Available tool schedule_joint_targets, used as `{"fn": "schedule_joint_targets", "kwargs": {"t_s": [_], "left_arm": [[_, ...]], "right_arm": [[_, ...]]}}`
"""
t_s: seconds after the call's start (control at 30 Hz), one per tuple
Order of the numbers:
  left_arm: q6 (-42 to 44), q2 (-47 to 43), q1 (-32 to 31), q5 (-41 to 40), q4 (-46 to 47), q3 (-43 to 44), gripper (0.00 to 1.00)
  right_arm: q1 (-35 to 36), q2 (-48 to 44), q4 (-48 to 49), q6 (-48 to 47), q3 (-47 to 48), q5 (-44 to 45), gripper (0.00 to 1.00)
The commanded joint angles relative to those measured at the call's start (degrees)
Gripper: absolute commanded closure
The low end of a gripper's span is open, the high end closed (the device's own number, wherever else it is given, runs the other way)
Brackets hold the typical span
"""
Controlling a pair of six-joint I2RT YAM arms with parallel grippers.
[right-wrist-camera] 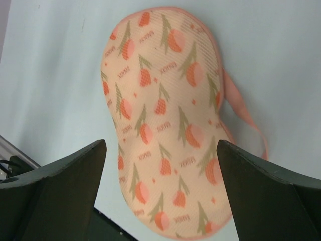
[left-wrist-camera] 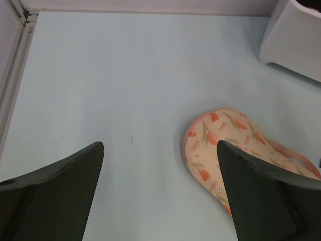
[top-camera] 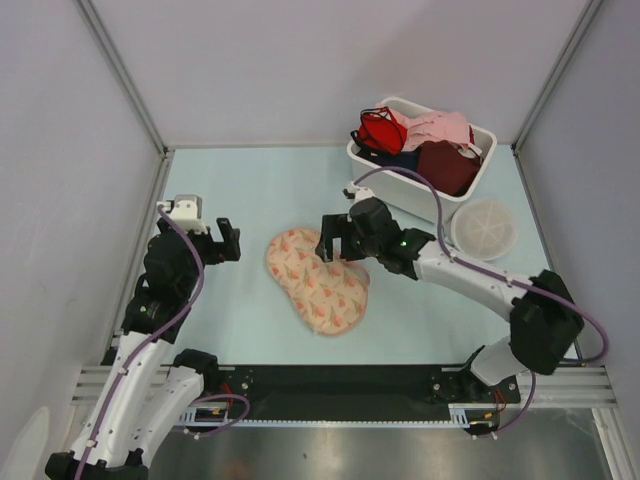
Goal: Unzip the laundry bag and remove the bra
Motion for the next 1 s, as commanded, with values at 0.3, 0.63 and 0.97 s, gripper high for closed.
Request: {"fn": "schedule_joint_targets", "kwargs": {"t_s": [0.3, 0.63, 0.97], "left_arm": [[-13.5, -0.3, 0.1, 2.2, -1.4, -2.5, 0.0], [-20.0, -1.0, -3.6, 2.0, -2.0, -8.3, 0.0], [-24.5, -1.1, -8.9, 1.8, -0.9, -14.1, 0.0]], "right_arm": [[5.4, -17.5, -12.5, 15.1, -14.5, 5.5, 0.02], [7.9, -10.4, -11.3, 18.8, -15.4, 2.8, 0.02], [8.6, -2.3, -6.9, 19.0, -12.2, 0.2, 0.02]]}}
